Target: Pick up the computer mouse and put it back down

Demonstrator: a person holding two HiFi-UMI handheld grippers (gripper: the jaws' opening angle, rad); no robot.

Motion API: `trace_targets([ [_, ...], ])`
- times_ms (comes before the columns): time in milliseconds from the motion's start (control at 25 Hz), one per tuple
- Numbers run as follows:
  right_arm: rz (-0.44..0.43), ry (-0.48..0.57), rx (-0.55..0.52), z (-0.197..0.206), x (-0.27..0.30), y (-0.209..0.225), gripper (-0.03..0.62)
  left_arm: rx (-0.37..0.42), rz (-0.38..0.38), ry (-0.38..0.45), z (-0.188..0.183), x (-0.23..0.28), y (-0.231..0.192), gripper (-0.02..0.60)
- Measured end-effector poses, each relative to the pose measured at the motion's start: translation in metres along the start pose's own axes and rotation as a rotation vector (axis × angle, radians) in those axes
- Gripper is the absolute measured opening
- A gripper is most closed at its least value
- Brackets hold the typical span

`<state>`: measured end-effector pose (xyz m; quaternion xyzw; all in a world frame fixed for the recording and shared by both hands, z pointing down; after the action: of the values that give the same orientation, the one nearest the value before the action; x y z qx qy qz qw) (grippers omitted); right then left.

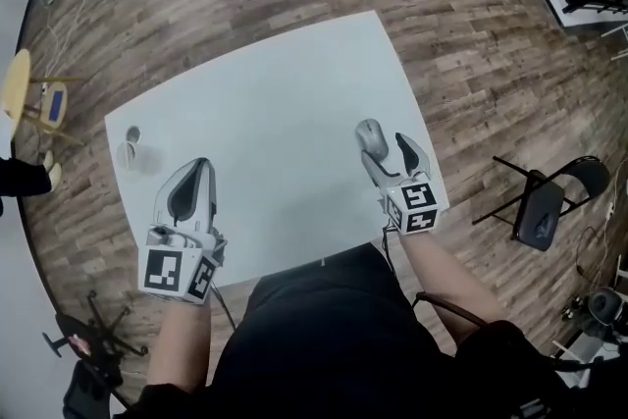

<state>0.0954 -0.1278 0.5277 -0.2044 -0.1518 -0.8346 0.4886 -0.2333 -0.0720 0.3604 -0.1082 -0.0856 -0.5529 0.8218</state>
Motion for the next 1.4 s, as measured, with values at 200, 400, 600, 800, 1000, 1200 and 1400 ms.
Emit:
trace_targets([
  [200,0.011,-0.086,0.012,0.029,0.024,0.0,0.346,0.069,-0.002,-0.069,0.011,0.019,0.004,0.005],
  [400,0.035,-0.146,0.032,0.046,0.037,0.002,0.357,0.063,0.017,-0.105,0.02,0.025,0.013,0.005],
  [600,0.043,-0.178,0.03,0.052,0.046,0.001,0.357,0.043,0.011,-0.134,0.028,0.03,0.008,0.005],
  [800,0.044,-0.215,0.03,0.06,0.051,0.001,0.357,0.043,-0.012,-0.125,0.027,0.031,0.004,0.005],
  [1000,0.055,-0.253,0.003,0.061,0.053,-0.001,0.357,0.02,-0.024,-0.152,0.036,0.031,-0.001,0.005],
  [1200,0.074,-0.26,-0.01,0.06,0.053,-0.003,0.357,0.012,-0.005,-0.157,0.038,0.036,0.003,0.005],
  [1400,0.081,-0.267,0.006,0.06,0.052,-0.001,0.357,-0.001,-0.009,-0.164,0.038,0.038,-0.002,0.005],
])
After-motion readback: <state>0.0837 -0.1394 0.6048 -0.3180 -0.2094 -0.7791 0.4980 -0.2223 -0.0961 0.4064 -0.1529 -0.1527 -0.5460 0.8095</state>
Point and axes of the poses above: the fingertips, and each gripper's own axes: x forward along the fingers, y to its right, z out of its underside, the point moved 4 cm from there along -x, backward along the fingers, and after that the axes turned 1 degree about z, right-handed, at the moved point
